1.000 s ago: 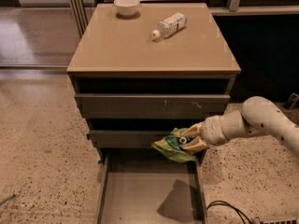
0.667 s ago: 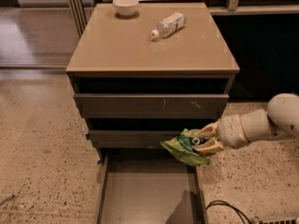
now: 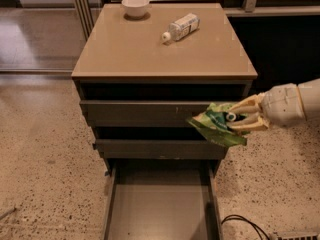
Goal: Pick green rice chip bag from bottom drawer and place on counter
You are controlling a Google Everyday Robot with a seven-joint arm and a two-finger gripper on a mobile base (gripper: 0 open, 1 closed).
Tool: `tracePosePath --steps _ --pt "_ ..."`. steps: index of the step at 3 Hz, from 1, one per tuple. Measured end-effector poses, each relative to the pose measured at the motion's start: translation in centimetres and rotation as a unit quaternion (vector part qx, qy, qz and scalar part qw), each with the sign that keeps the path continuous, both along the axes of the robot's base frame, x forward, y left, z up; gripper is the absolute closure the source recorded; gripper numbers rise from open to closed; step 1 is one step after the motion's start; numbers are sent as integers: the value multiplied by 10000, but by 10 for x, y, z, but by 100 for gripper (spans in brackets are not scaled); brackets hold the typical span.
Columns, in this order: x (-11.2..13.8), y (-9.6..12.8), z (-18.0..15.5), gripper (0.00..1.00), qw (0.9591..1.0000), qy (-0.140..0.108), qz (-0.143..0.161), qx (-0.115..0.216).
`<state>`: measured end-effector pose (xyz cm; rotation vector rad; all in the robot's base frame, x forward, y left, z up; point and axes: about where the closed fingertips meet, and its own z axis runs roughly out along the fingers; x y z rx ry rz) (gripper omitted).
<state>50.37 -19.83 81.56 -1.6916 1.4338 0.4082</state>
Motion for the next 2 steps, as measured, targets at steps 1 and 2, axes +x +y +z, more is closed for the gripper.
tracePosePath --steps 1,2 --pt "28 19 70 100 9986 -344 387 51" --pt "55 37 121 100 9964 -491 685 87"
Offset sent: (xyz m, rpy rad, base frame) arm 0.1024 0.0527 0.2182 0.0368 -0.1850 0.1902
